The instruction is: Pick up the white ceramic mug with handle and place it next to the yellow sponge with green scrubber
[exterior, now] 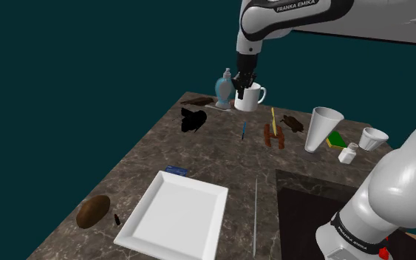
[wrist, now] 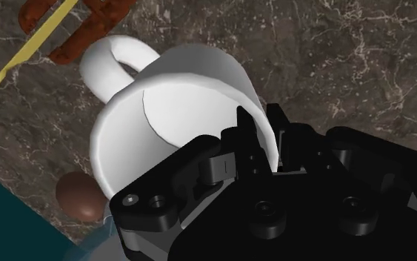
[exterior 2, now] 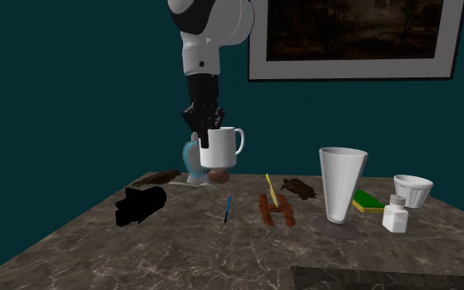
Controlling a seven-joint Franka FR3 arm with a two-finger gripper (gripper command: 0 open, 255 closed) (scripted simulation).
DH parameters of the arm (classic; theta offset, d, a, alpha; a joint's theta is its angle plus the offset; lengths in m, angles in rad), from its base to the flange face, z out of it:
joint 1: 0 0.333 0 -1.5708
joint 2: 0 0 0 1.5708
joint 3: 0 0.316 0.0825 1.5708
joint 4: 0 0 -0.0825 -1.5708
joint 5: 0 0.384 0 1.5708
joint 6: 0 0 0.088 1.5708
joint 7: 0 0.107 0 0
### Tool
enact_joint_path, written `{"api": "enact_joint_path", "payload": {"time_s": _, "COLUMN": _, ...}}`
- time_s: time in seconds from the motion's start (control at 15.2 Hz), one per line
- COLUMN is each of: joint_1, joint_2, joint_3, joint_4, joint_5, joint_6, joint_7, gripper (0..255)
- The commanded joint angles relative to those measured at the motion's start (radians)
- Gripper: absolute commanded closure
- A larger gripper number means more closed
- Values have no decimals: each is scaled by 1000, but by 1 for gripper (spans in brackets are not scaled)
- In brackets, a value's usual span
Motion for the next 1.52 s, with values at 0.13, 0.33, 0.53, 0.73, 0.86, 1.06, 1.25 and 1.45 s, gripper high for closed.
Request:
{"api": "enact_joint_path", "payload": {"time_s": 0.13, "joint_1": -27, "joint_2": -122, "joint_3": -30, "joint_4": -128, "joint_5": -12, "joint_6": 8, "joint_7": -54, "gripper": 255}}
{"api": "enact_joint_path", "payload": {"time_s": 0.33, "joint_1": -50, "joint_2": -207, "joint_3": -59, "joint_4": -215, "joint_5": -27, "joint_6": 11, "joint_7": -100, "gripper": 255}}
{"api": "enact_joint_path", "payload": {"time_s": 0.53, "joint_1": -75, "joint_2": -288, "joint_3": -92, "joint_4": -291, "joint_5": -48, "joint_6": 8, "joint_7": -148, "gripper": 255}}
{"api": "enact_joint_path", "payload": {"time_s": 0.73, "joint_1": -103, "joint_2": -365, "joint_3": -127, "joint_4": -357, "joint_5": -74, "joint_6": 1, "joint_7": -198, "gripper": 255}}
{"api": "enact_joint_path", "payload": {"time_s": 0.86, "joint_1": -123, "joint_2": -413, "joint_3": -152, "joint_4": -396, "joint_5": -94, "joint_6": -7, "joint_7": -233, "gripper": 255}}
{"api": "enact_joint_path", "payload": {"time_s": 1.06, "joint_1": -154, "joint_2": -481, "joint_3": -192, "joint_4": -445, "joint_5": -128, "joint_6": -21, "joint_7": -287, "gripper": 255}}
{"api": "enact_joint_path", "payload": {"time_s": 1.25, "joint_1": -189, "joint_2": -542, "joint_3": -235, "joint_4": -483, "joint_5": -166, "joint_6": -37, "joint_7": -344, "gripper": 255}}
{"api": "enact_joint_path", "payload": {"time_s": 1.45, "joint_1": -225, "joint_2": -596, "joint_3": -281, "joint_4": -512, "joint_5": -207, "joint_6": -54, "joint_7": -405, "gripper": 255}}
